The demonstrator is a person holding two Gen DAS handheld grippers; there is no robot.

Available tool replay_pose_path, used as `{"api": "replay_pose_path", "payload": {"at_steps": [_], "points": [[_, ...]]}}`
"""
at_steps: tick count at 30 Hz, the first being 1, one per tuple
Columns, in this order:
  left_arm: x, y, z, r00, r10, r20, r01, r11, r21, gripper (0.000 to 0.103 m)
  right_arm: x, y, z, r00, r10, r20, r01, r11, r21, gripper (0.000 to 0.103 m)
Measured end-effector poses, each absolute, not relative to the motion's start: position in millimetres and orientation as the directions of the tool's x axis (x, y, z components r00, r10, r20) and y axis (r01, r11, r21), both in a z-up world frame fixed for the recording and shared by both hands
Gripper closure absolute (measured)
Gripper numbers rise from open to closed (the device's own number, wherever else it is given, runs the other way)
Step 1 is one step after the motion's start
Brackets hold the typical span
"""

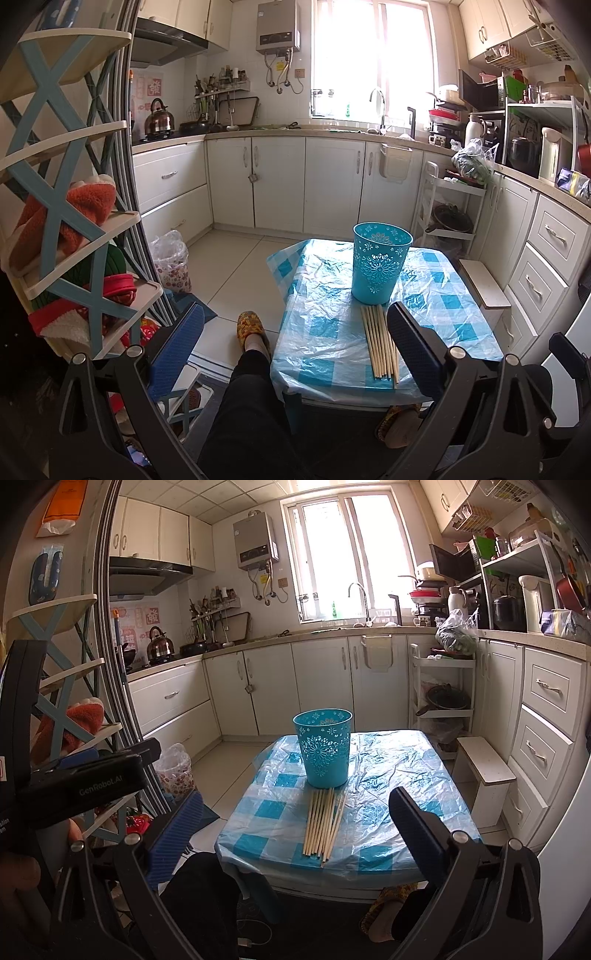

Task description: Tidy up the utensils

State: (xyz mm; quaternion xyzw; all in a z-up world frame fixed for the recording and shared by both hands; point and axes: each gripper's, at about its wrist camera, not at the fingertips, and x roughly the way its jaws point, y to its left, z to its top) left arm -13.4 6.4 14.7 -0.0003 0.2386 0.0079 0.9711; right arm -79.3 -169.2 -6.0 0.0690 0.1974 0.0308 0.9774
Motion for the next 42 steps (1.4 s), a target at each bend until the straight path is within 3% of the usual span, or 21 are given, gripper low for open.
{"api": "replay_pose_path", "payload": {"at_steps": [26,38,41,42], "points": [[-14,4,14,0.890,0.006,-0.455,-0.011,1.000,-0.007,0.008,-77,-165,-1,0.931,0.067,-0.359,-0.027,0.993,0.114,0.006],[53,-7,-20,0.856,-0.004,-0.516,0.004,1.000,-0.002,0.008,-3,-194,-45,0.878,0.038,-0.476,0.023,0.992,0.122,0.006],[74,-10,-35,0.837,-0.013,-0.547,0.008,1.000,-0.012,0.008,18,-196,-60,0.855,0.039,-0.516,0.023,0.993,0.113,0.014],[83,-13,-42,0.828,-0.015,-0.560,0.010,1.000,-0.012,0.008,29,-199,-68,0.843,0.041,-0.536,0.024,0.993,0.114,0.022]]}}
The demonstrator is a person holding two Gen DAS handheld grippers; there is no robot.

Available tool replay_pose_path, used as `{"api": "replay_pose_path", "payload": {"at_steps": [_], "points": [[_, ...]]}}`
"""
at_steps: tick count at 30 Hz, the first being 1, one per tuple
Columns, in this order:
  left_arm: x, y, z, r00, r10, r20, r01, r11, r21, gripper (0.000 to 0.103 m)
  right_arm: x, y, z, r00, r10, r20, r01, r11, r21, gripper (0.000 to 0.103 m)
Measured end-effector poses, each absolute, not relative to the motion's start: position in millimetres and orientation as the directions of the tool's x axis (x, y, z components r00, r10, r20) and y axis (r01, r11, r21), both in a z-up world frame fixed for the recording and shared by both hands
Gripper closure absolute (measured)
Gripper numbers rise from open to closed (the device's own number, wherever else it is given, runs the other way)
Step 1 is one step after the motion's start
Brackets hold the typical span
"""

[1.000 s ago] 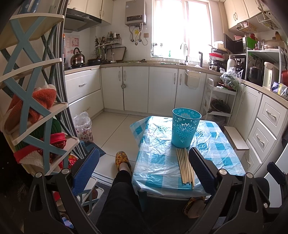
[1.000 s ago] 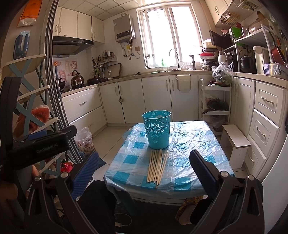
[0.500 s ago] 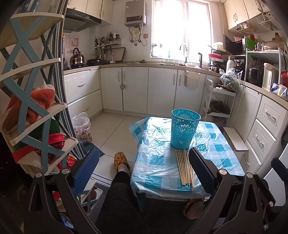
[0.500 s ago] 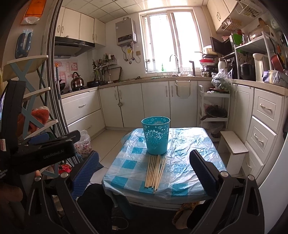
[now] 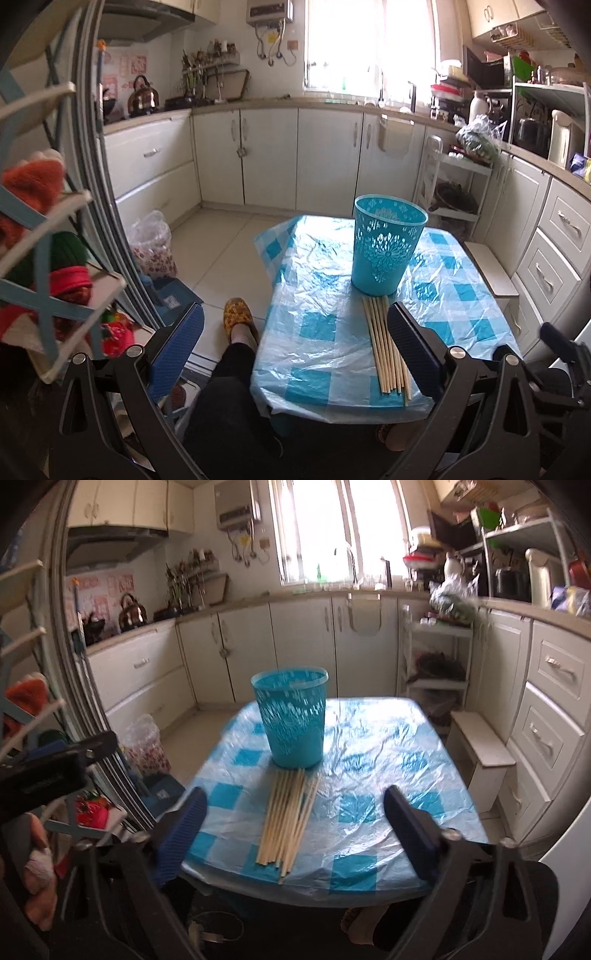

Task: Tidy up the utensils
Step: 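Close the left gripper on one wooden chopstick while the right gripper grasps another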

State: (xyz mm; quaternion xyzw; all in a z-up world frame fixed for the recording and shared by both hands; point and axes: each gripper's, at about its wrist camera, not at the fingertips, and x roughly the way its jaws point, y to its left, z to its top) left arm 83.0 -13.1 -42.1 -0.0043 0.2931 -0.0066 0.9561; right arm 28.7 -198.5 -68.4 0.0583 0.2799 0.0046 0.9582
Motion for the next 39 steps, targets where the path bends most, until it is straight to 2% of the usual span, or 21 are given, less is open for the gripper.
{"api": "replay_pose_path", "payload": {"at_steps": [2,4,13,21,23,24,29,32,39], "points": [[97,-15,-53,0.813,-0.018,-0.582,0.014,1.000,-0.011,0.008,50,-203,-86,0.815,0.050,-0.578,0.025,0.992,0.122,0.029],[110,-17,-64,0.799,-0.021,-0.601,0.018,1.000,-0.010,0.008,66,-206,-99,0.794,0.063,-0.605,0.022,0.991,0.133,0.041],[163,-30,-115,0.714,-0.052,-0.698,0.052,0.998,-0.021,0.008,153,-214,-173,0.646,0.104,-0.756,0.052,0.982,0.180,0.077],[197,-40,-143,0.662,-0.072,-0.746,0.068,0.997,-0.036,0.008,186,-211,-201,0.594,0.087,-0.800,0.044,0.989,0.140,0.083],[207,-44,-150,0.650,-0.073,-0.756,0.072,0.997,-0.035,0.008,190,-213,-202,0.584,0.076,-0.809,0.037,0.992,0.120,0.087],[214,-47,-155,0.640,-0.078,-0.764,0.075,0.996,-0.039,0.008,194,-215,-203,0.585,0.075,-0.808,0.034,0.993,0.117,0.093],[239,-62,-175,0.598,-0.094,-0.796,0.097,0.994,-0.044,0.008,196,-211,-202,0.571,0.070,-0.818,-0.070,0.997,0.037,0.093],[254,-78,-187,0.575,-0.099,-0.812,0.127,0.991,-0.031,0.014,197,-220,-200,0.535,0.118,-0.836,-0.121,0.991,0.061,0.093],[282,-110,-212,0.521,-0.111,-0.846,0.170,0.985,-0.025,0.036,198,-244,-202,0.536,0.196,-0.821,-0.105,0.981,0.165,0.093]]}}
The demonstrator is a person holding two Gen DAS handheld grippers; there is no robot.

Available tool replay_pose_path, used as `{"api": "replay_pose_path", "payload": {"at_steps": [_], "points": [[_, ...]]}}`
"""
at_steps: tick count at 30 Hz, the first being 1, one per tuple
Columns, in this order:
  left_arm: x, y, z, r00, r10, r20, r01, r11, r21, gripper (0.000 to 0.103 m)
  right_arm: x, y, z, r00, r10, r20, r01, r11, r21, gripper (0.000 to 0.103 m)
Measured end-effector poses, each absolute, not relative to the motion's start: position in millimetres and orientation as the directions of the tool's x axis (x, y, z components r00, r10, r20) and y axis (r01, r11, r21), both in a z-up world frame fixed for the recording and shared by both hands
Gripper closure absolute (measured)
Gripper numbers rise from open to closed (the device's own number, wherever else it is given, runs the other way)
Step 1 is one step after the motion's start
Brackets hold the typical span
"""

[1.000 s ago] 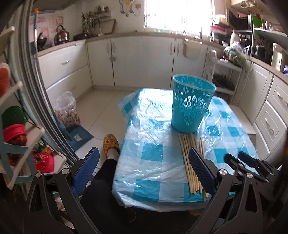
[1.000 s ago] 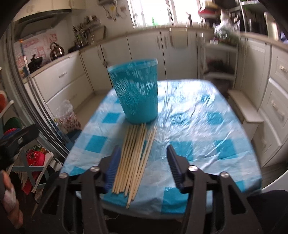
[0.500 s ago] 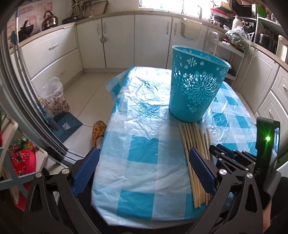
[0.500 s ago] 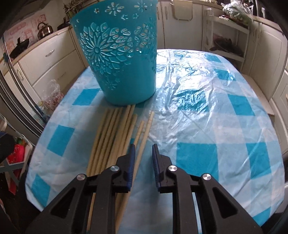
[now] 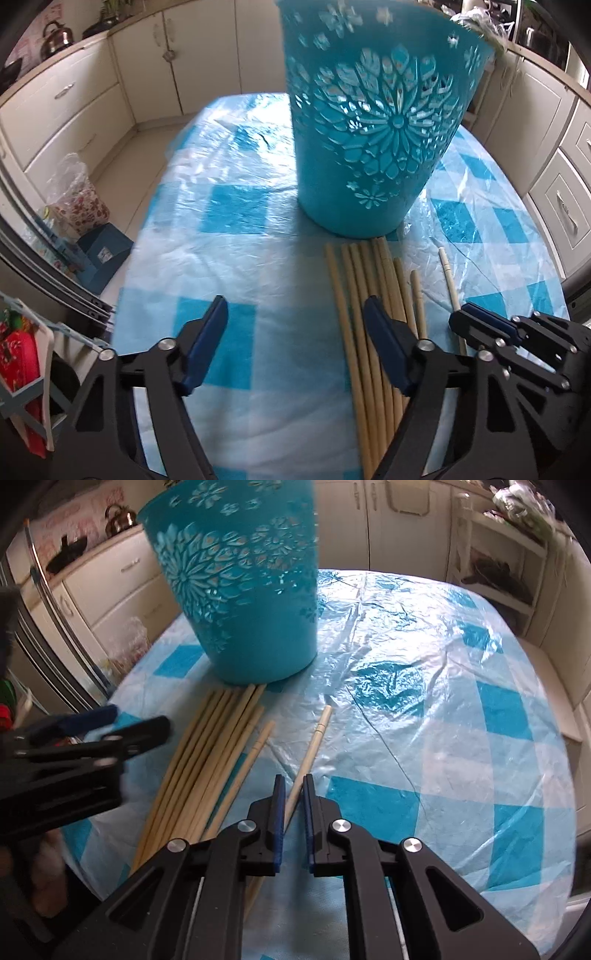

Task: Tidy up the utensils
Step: 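Close the left gripper on one wooden chopstick while the right gripper grasps another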

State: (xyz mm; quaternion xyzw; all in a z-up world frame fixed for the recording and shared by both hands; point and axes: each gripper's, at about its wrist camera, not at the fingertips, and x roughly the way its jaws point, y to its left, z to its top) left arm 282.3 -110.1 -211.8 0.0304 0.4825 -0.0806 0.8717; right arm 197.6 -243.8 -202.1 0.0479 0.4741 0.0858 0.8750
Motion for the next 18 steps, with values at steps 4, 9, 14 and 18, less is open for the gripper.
{"api": "replay_pose_path", "payload": {"at_steps": [4,9,14,18], "points": [[294,-112,-220,0.492,-0.106,-0.864,0.168,0.985,-0.025,0.048,196,-241,-200,0.538,0.203,-0.818,-0.116,0.979,0.167,0.093],[303,-114,-222,0.480,-0.100,-0.871,0.174,0.985,-0.017,0.051,205,-247,-201,0.535,0.224,-0.815,-0.107,0.974,0.198,0.086],[312,-123,-222,0.471,-0.080,-0.879,0.191,0.982,0.013,0.052,217,-250,-202,0.529,0.215,-0.821,-0.096,0.976,0.194,0.086],[322,-130,-222,0.468,-0.079,-0.880,0.216,0.976,0.027,0.070,231,-246,-202,0.518,0.203,-0.831,-0.120,0.979,0.165,0.086]]}}
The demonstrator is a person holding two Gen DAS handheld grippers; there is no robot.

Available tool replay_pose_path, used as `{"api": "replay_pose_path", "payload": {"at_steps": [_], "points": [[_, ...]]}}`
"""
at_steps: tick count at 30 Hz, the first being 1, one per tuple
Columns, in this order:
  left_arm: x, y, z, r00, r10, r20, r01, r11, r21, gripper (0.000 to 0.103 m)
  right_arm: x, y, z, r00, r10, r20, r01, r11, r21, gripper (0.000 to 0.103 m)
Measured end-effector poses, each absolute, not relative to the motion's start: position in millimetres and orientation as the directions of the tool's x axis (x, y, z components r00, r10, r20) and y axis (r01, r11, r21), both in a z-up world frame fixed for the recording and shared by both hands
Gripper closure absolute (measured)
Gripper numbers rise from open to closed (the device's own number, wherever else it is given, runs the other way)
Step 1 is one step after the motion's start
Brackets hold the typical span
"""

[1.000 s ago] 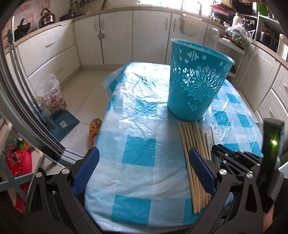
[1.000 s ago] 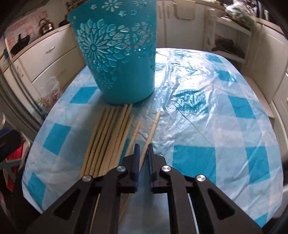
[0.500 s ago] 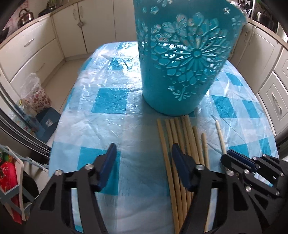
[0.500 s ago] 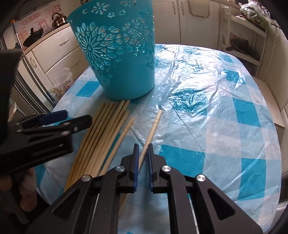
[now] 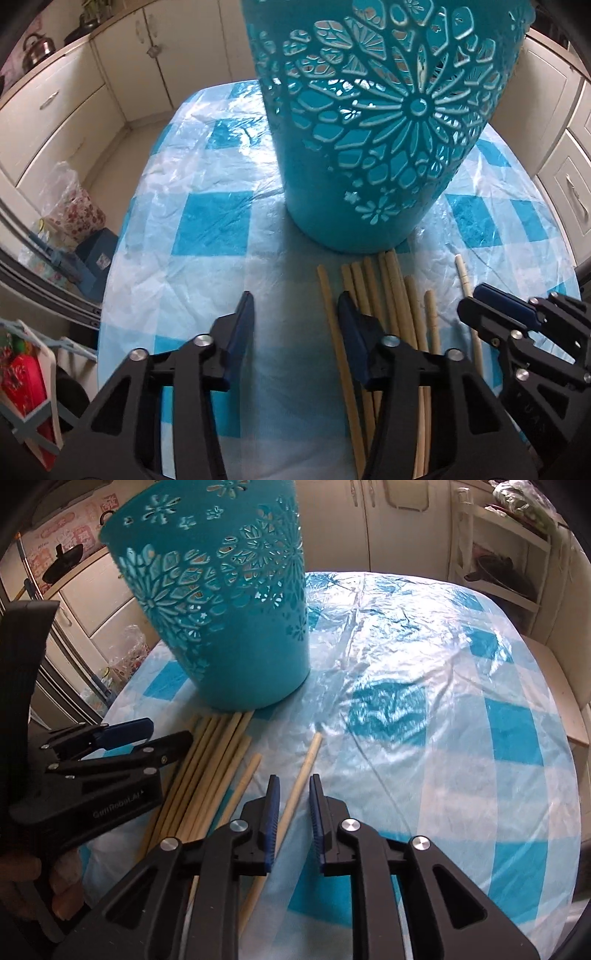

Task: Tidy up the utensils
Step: 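Close the left gripper on one wooden chopstick while the right gripper grasps another, then lift the left gripper's chopstick into the teal basket and open while the right gripper does likewise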

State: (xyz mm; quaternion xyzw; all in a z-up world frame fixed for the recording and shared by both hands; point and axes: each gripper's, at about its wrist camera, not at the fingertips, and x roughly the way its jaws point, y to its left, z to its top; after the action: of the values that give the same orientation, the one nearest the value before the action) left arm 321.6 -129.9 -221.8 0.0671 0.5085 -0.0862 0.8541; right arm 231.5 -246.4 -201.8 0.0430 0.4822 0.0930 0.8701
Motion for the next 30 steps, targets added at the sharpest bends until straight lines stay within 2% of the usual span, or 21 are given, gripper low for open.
{"api": "replay_pose_path", "payload": {"at_steps": [1,3,8,10,12,17,20,22,27,28,30], "points": [[323,-130,-221,0.462,-0.096,-0.882,0.231,0.973,0.016,0.086,234,-245,-201,0.511,0.201,-0.836,-0.132,0.979,0.155,0.087],[330,-131,-219,0.434,-0.120,-0.893,0.249,0.969,-0.009,0.095,242,-245,-200,0.485,0.206,-0.850,-0.153,0.977,0.150,0.087],[342,-127,-216,0.400,-0.128,-0.908,0.255,0.967,-0.024,0.095,257,-241,-198,0.453,0.188,-0.872,-0.194,0.975,0.109,0.084],[344,-131,-216,0.412,-0.114,-0.904,0.279,0.960,0.006,0.097,259,-237,-198,0.458,0.153,-0.876,-0.205,0.977,0.064,0.091],[347,-128,-213,0.400,-0.143,-0.906,0.295,0.955,-0.020,0.098,259,-237,-197,0.440,0.164,-0.883,-0.221,0.973,0.071,0.097],[325,-104,-179,0.465,-0.233,-0.854,0.295,0.951,-0.099,0.098,243,-240,-197,0.438,0.181,-0.880,-0.254,0.964,0.071,0.097],[304,-90,-139,0.555,-0.305,-0.774,0.306,0.940,-0.151,0.098,237,-239,-198,0.454,0.165,-0.875,-0.274,0.961,0.039,0.097],[293,-79,-103,0.630,-0.358,-0.689,0.321,0.928,-0.189,0.098,236,-240,-198,0.461,0.164,-0.872,-0.264,0.964,0.042,0.097],[285,-80,-13,0.826,-0.413,-0.384,0.360,0.910,-0.204,0.098,222,-250,-197,0.506,0.188,-0.842,-0.170,0.978,0.116,0.097],[287,-80,3,0.852,-0.427,-0.302,0.373,0.901,-0.222,0.098,216,-255,-192,0.541,0.198,-0.817,-0.138,0.980,0.146,0.097],[294,-83,23,0.892,-0.407,-0.198,0.358,0.902,-0.242,0.098,200,-264,-181,0.610,0.227,-0.759,-0.099,0.972,0.211,0.097]]}}
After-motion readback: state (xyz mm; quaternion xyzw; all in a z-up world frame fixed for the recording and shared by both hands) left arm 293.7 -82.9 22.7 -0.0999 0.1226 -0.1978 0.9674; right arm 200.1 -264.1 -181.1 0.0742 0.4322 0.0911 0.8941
